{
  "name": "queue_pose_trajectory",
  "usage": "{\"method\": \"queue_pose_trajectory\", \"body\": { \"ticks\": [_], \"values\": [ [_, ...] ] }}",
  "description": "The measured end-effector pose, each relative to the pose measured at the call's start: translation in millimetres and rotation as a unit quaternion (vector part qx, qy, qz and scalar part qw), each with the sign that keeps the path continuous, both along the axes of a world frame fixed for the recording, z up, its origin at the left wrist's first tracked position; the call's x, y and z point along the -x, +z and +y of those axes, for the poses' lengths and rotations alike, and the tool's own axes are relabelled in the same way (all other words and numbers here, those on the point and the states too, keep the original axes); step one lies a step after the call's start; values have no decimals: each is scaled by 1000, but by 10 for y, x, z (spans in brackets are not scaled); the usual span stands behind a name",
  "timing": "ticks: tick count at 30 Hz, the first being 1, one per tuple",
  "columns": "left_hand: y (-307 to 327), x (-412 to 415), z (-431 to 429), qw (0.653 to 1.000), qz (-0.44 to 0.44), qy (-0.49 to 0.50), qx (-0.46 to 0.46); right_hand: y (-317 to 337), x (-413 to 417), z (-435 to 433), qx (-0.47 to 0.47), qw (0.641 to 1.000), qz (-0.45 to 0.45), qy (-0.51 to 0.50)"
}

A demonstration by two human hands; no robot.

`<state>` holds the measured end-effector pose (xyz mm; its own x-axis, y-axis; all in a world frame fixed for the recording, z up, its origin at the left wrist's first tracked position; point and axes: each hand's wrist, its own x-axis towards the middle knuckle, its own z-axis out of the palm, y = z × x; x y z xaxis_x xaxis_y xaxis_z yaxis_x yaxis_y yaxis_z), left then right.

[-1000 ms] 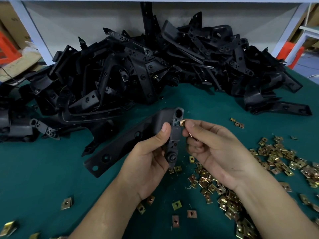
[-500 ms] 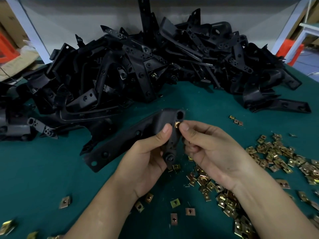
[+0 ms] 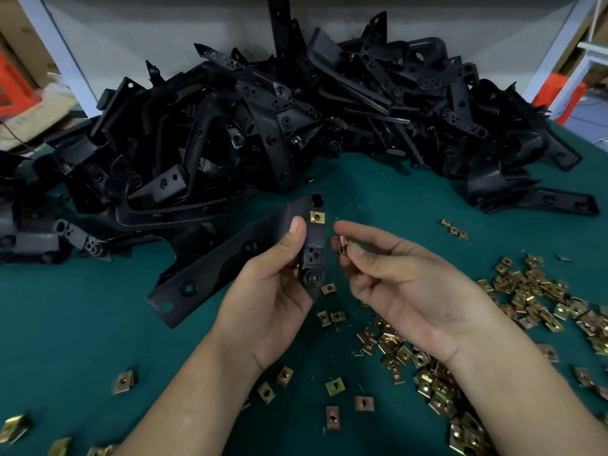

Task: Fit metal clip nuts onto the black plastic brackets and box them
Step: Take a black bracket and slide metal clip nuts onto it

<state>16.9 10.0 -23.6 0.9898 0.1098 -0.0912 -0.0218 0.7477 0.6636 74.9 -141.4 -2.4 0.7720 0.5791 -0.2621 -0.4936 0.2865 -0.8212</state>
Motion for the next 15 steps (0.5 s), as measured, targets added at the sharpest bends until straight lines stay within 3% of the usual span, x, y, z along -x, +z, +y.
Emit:
{"method": "queue_pose_trajectory", "body": {
  "ticks": [15],
  "values": [
    [-9, 4, 39, 1000, 7, 12, -14, 41, 32, 31, 20, 1000, -7, 20]
  ]
}}
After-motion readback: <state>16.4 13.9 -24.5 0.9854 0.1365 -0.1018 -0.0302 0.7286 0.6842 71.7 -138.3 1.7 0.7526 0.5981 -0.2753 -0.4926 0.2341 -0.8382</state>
